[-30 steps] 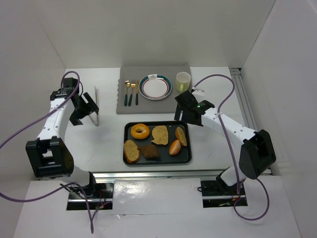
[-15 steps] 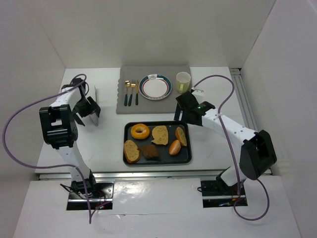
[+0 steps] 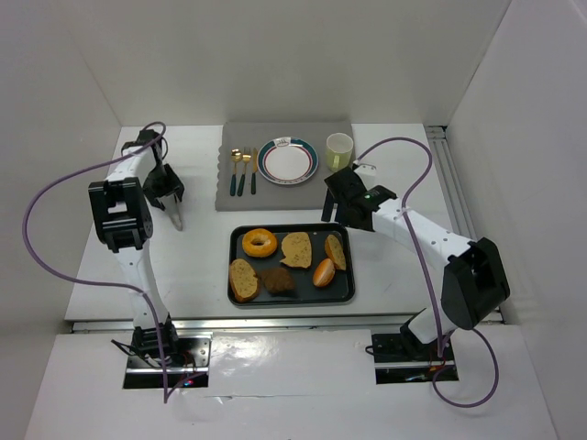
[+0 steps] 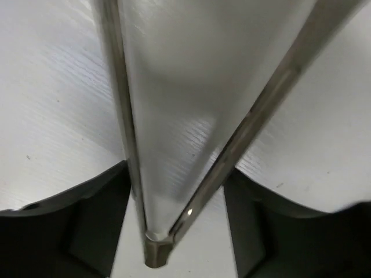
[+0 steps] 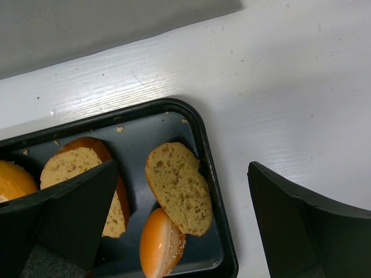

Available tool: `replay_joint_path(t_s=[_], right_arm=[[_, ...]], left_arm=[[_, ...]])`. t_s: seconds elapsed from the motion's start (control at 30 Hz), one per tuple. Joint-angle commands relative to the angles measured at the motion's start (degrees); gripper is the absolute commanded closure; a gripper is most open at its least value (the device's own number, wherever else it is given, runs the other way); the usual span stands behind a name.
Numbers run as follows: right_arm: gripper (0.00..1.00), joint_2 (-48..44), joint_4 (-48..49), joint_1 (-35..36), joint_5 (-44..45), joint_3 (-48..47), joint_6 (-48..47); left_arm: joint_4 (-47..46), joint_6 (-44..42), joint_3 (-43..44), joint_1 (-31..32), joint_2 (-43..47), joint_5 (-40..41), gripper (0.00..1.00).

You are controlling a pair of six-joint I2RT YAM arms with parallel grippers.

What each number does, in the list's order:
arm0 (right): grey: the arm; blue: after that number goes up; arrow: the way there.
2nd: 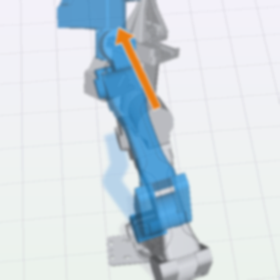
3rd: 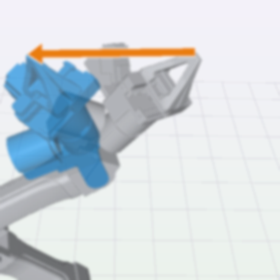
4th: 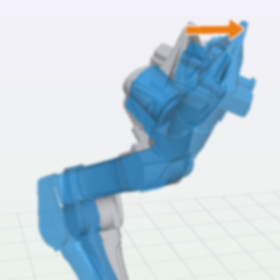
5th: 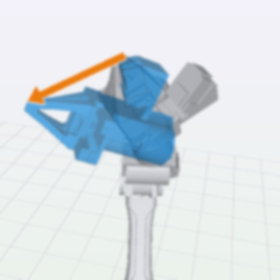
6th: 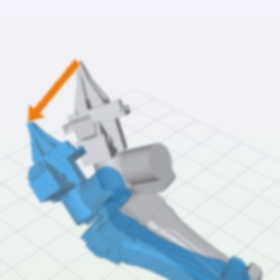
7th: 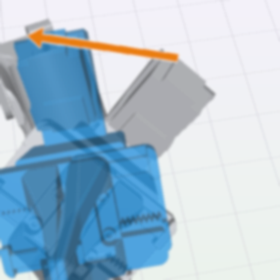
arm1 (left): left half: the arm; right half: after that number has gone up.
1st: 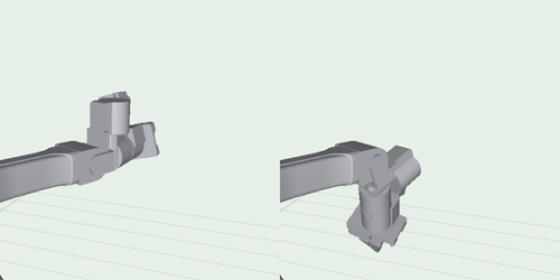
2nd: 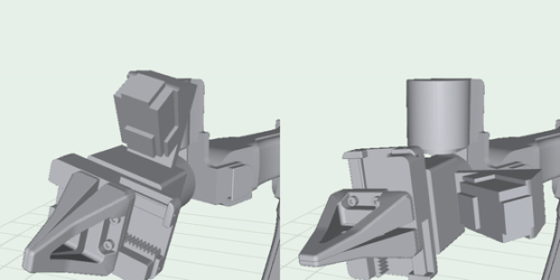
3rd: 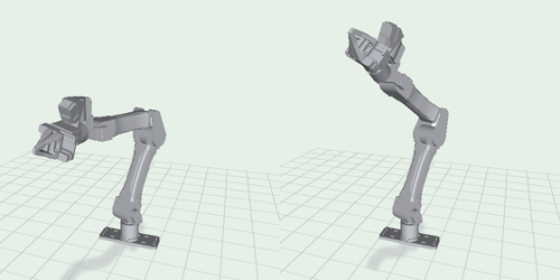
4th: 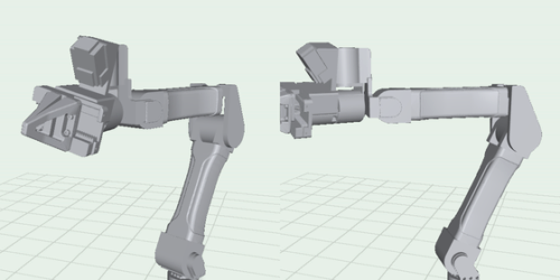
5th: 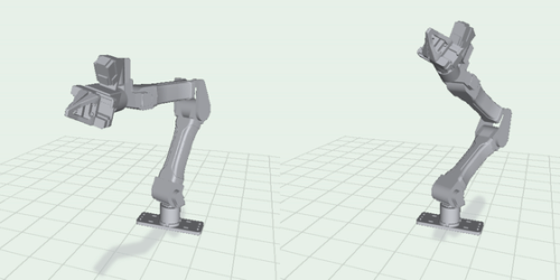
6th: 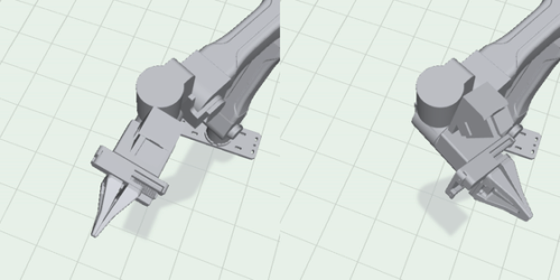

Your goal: Place the bread

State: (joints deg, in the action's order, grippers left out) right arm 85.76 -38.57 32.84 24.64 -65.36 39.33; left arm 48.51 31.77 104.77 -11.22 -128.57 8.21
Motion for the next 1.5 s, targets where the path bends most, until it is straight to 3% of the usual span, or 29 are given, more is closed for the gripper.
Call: replay_joint_path(t_s=[0.0, 0.03, 0.07, 0.17, 0.27, 0.53, 0.73, 0.93, 1.23, 1.47], right_arm=[[0.00, -0.6, -0.3, -0.3, 0.8, -1.9, 0.3], [0.00, -1.2, -0.3, -0.3, 0.8, -1.9, 0.3], [0.00, -1.7, 0.2, -0.3, 0.8, -1.9, 0.8], [0.00, -2.3, 0.2, -0.3, 0.8, -1.9, 0.8], [0.00, -2.3, 0.8, -0.3, 1.4, -2.5, 0.3], [0.00, -2.3, 0.2, -0.3, 2.6, -3.0, 0.3], [0.00, -2.8, -1.8, -0.3, 5.9, -6.3, -0.3], [0.00, -7.4, -3.1, -0.9, 7.3, -8.3, -2.5], [0.00, -13.6, -1.6, -0.9, 8.3, -10.7, -5.5], [0.00, -15.3, -2.7, -0.9, 8.8, -9.0, -4.4]], left_arm=[[1.8, -1.3, 2.3, -0.1, 0.5, -0.6, 0.31], [1.8, -1.8, 2.3, -0.1, 0.5, -0.6, 0.37], [1.2, -1.8, 2.3, -0.1, 1.0, -0.6, 0.50], [0.5, -3.0, 1.8, -0.1, 4.8, -0.6, 0.67], [-0.8, -4.4, 0.7, -0.1, 8.5, -1.5, 0.71], [-0.9, -8.5, -5.6, 5.9, 24.2, -4.7, 0.72], [3.6, -9.8, -13.4, 22.3, 35.5, -9.0, 0.72], [8.6, -5.9, -19.7, 36.1, 44.2, -12.1, 0.52], [11.8, -1.5, -19.1, 49.0, 45.3, -17.2, 0.46], [12.0, 6.4, -19.1, 53.5, 41.3, -10.2, 0.46]])
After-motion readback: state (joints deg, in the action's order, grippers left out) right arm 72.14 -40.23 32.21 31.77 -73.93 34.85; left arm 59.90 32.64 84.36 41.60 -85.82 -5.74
